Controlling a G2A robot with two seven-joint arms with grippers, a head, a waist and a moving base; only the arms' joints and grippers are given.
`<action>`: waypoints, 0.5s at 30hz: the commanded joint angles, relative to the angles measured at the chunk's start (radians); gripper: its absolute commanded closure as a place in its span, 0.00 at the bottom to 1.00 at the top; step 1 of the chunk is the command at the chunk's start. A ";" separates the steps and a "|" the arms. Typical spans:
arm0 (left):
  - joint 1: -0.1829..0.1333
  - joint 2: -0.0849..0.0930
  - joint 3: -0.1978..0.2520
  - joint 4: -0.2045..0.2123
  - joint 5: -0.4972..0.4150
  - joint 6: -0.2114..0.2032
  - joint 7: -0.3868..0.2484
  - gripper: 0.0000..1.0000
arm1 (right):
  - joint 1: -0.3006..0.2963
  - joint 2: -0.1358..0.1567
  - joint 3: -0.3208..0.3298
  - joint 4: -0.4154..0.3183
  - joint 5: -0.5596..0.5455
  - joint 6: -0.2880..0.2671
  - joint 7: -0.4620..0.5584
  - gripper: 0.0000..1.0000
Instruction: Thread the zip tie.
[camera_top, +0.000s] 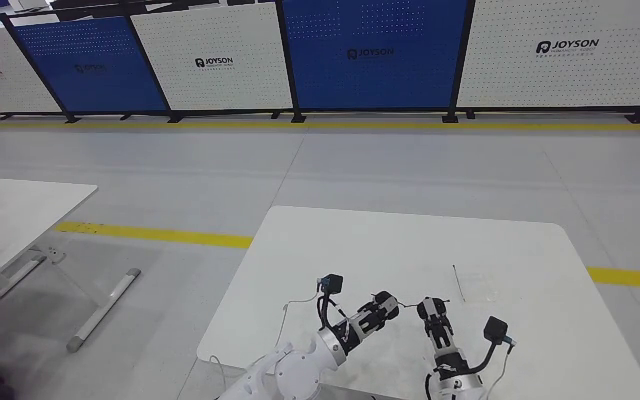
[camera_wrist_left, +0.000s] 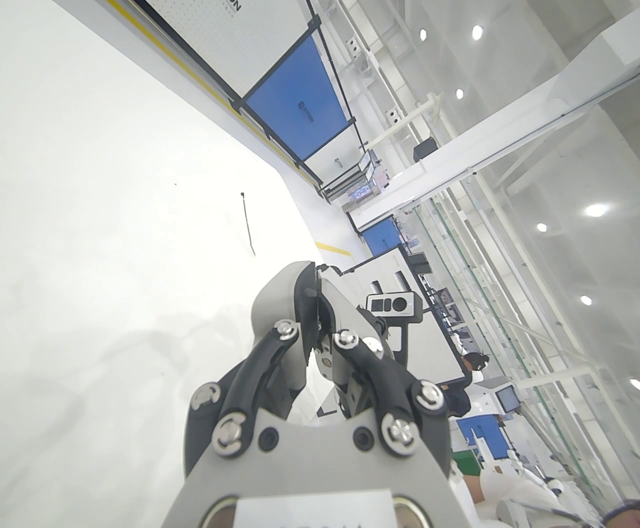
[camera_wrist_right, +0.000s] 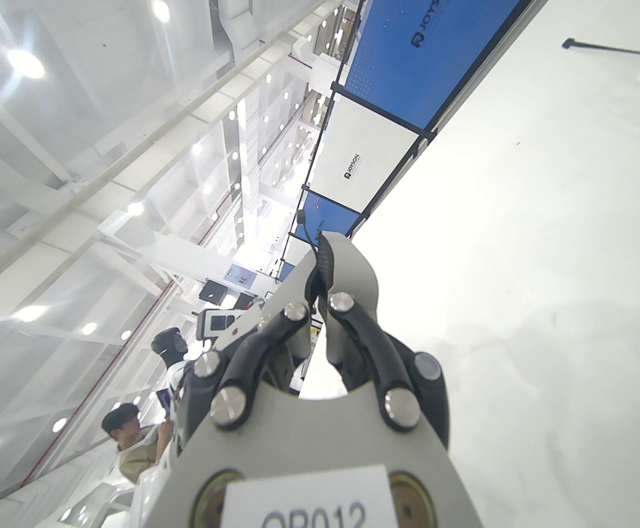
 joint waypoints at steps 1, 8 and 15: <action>0.001 0.000 0.001 -0.001 0.001 0.002 0.001 1.00 | 0.002 -0.001 -0.003 -0.001 -0.006 0.006 -0.003 1.00; 0.003 0.000 -0.001 -0.010 -0.002 -0.004 -0.003 1.00 | 0.009 -0.002 -0.012 0.000 -0.022 0.022 0.011 1.00; 0.004 0.000 -0.003 -0.010 0.000 -0.005 -0.001 1.00 | 0.003 0.000 -0.005 -0.007 -0.019 0.007 0.030 1.00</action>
